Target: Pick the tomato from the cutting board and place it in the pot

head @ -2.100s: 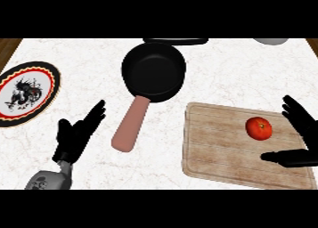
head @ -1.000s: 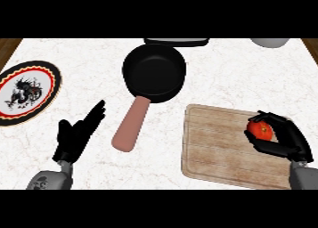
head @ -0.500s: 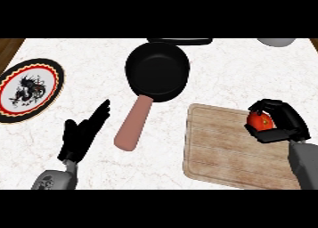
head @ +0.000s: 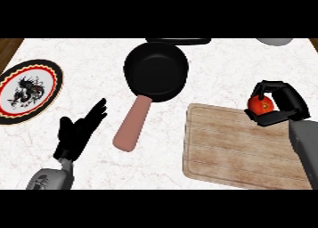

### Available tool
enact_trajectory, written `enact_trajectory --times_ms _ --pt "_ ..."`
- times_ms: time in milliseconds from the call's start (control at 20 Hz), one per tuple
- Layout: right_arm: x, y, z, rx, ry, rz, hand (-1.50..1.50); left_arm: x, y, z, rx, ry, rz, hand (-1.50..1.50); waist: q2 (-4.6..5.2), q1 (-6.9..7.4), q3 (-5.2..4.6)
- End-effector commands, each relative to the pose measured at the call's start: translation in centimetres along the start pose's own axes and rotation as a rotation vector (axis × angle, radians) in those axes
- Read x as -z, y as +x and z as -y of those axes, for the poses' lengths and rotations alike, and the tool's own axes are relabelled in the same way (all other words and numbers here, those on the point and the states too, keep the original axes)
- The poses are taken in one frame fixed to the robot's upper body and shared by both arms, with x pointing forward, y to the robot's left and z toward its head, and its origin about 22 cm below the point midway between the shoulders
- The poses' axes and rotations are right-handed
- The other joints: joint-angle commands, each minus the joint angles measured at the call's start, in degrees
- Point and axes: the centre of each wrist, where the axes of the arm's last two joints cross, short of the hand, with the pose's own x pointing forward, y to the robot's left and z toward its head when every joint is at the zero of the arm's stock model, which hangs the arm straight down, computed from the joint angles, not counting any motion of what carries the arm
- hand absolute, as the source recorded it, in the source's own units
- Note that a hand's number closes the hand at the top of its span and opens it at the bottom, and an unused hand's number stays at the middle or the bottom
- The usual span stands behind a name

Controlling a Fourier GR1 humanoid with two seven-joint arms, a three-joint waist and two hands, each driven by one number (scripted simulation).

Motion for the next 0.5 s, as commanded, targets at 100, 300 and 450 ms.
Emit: enact_trajectory --times_ms 100,300,450 --pt "2.8 4.3 -0.7 -0.141 0.002 0.077 1.50 -0.6 -2.6 -0.3 -0.003 0.002 -0.016 0.00 -0.31 -1.09 -0.12" --pt "3.0 6.1 -1.2 -0.238 -0.048 0.120 1.50 -0.4 -0.8 -0.3 -0.026 0.015 -0.011 0.00 -0.27 -0.90 -0.08" --pt "3.3 10.3 -0.5 -0.322 -0.034 0.156 1.50 -1.1 -2.2 -0.2 0.001 0.015 -0.034 0.00 -0.52 -1.57 -0.13"
